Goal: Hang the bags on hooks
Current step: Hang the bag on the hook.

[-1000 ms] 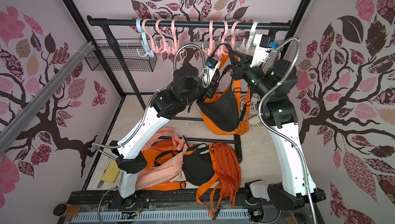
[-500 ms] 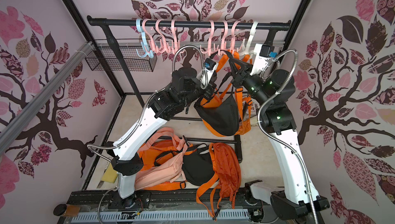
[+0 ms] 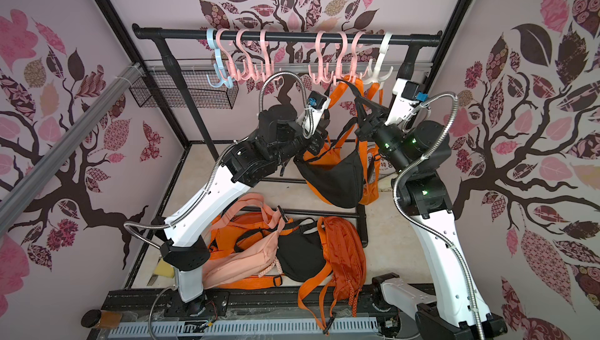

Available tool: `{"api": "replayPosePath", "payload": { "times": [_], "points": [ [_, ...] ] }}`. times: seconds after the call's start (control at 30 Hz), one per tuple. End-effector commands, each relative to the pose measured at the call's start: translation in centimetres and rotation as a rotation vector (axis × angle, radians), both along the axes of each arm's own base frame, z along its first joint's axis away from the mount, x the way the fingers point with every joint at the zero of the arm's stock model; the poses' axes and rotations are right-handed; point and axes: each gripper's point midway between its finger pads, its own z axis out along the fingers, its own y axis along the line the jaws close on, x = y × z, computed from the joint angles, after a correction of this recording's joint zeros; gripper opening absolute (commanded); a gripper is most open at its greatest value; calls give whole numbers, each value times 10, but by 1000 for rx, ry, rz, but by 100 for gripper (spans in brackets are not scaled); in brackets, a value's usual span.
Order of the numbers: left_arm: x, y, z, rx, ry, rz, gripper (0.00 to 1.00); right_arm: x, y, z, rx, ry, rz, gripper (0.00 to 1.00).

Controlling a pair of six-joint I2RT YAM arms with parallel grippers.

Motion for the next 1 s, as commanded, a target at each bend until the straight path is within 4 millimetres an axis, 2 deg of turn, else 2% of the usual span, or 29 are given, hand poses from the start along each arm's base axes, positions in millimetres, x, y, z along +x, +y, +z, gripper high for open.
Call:
{"api": "replayPosePath", "payload": {
  "times": [0.0, 0.17, 0.43, 0.57, 0.6, 0.7, 0.83, 0.9, 0.97],
  "points": [
    [-5, 1, -2, -15, 10, -5, 0, -9, -6, 10, 42, -44, -8, 0],
    [-1, 0, -13, 8, 18, 9, 0, -3, -18, -3, 65, -5, -84, 0],
    [5, -2, -17, 28, 23, 14, 0, 12, -31, -17, 66, 67, -176, 0],
    [12, 14, -14, 33, 18, 42, 0, 14, -23, -22, 49, 88, -130, 0],
    [13, 19, -13, 30, 22, 43, 6, 12, -20, -20, 51, 79, -111, 0],
    [9, 30, -4, 25, 16, 31, 34, 3, -16, -11, 61, 55, -74, 2],
    [-9, 36, 4, 29, 20, -20, 63, -10, -11, -3, 57, 36, -31, 27],
    [-22, 41, 5, 28, 26, -44, 71, -17, -14, 0, 59, 28, -38, 47],
    [-34, 49, 4, 28, 26, -49, 75, -26, -19, 4, 59, 17, -57, 66]
  ]
}}
